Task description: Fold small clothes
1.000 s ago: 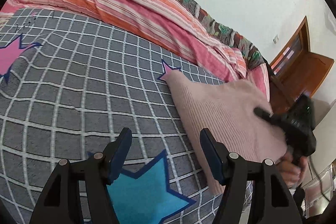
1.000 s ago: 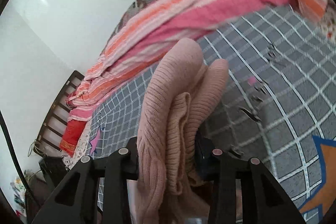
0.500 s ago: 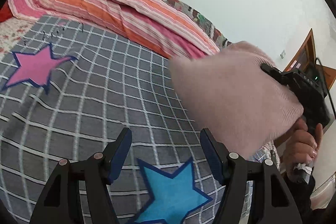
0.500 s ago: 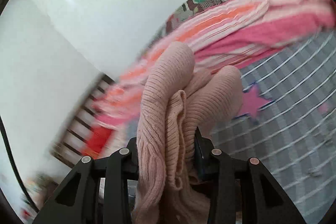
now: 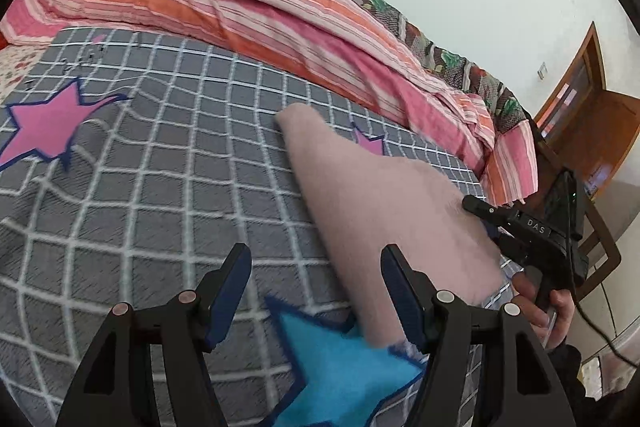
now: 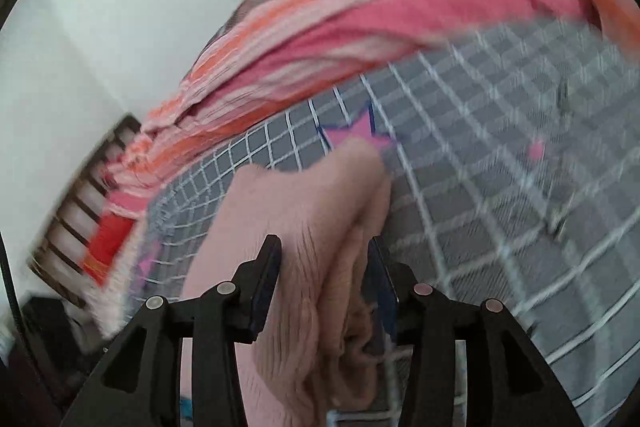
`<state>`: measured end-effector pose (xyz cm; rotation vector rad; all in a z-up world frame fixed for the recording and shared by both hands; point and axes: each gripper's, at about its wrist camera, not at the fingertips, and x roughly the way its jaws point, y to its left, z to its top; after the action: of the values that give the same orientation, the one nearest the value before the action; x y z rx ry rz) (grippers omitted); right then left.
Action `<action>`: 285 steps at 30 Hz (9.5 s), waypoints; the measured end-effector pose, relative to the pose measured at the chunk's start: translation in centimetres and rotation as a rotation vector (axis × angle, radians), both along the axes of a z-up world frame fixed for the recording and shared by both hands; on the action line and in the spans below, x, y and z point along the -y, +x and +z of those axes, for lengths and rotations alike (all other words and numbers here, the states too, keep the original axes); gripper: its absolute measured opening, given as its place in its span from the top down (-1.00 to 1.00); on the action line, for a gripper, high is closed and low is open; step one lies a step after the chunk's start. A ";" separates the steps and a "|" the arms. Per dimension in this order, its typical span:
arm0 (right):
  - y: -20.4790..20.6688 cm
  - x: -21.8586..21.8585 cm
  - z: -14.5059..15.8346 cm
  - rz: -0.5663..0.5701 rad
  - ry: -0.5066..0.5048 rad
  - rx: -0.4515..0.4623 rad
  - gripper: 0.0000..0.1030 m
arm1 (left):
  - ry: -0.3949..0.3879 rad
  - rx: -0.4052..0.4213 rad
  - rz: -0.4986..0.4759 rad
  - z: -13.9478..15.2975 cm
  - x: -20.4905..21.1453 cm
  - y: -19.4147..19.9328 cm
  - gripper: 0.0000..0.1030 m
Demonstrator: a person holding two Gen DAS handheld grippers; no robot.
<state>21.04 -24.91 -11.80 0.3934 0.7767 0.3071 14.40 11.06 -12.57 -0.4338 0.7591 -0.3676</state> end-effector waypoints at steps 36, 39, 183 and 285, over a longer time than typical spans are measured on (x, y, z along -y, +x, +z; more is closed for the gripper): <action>7.0 0.5 -4.9 0.071 -0.074 -0.081 0.44 | -0.104 -0.192 0.133 -5.6 4.3 19.4 0.42; 7.6 0.6 -4.8 0.064 -0.072 -0.091 0.36 | -0.087 -0.196 0.129 -5.2 4.4 19.2 0.39; 2.5 -2.3 -3.9 0.025 -0.302 -0.034 0.41 | 0.280 -0.028 0.016 -2.7 9.6 7.1 -0.24; -3.8 -2.0 -0.8 0.009 -0.379 -0.046 0.41 | 0.419 -0.049 0.021 0.4 10.0 0.5 -0.39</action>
<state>17.22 -22.96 -12.59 0.0399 0.8616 0.1543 14.88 1.02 -12.17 -0.0561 0.8539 -0.1707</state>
